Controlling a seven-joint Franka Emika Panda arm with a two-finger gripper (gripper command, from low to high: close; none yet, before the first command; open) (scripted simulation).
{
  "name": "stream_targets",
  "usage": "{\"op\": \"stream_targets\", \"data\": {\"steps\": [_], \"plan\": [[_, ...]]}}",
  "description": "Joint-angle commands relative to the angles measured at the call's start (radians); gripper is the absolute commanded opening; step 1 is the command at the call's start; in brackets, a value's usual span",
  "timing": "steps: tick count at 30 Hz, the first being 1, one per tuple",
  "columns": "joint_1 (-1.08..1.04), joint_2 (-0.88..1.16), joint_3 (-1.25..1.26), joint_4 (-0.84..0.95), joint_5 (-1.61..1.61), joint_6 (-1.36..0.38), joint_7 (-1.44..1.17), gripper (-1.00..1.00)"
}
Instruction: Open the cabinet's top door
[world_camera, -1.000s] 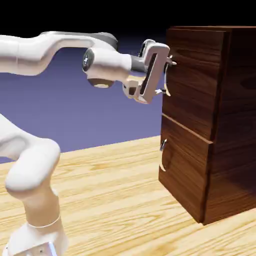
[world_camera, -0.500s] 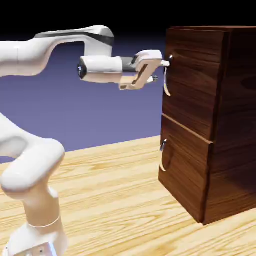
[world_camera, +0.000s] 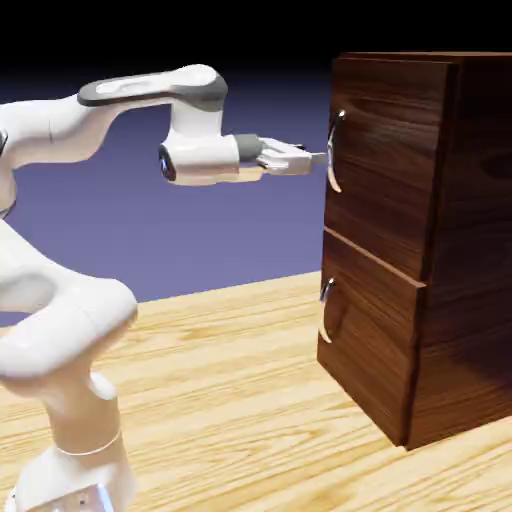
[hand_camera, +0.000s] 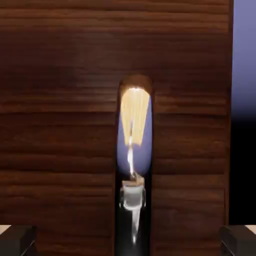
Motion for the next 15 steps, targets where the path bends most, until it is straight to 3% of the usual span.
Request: {"op": "stream_targets", "data": {"steps": [1,4,5,15], "plan": [[-0.034,0.013,0.019,0.022,0.003,-0.008,-0.002,0.00],[-0.136,0.051,0.078,0.090,0.013,-0.031,-0.008,0.00],[-0.136,0.051,0.078,0.090,0.013,-0.031,-0.008,-1.00],[0.190,0.099,-0.166,-0.128,-0.153,-0.186,-0.016,-1.00]]}}
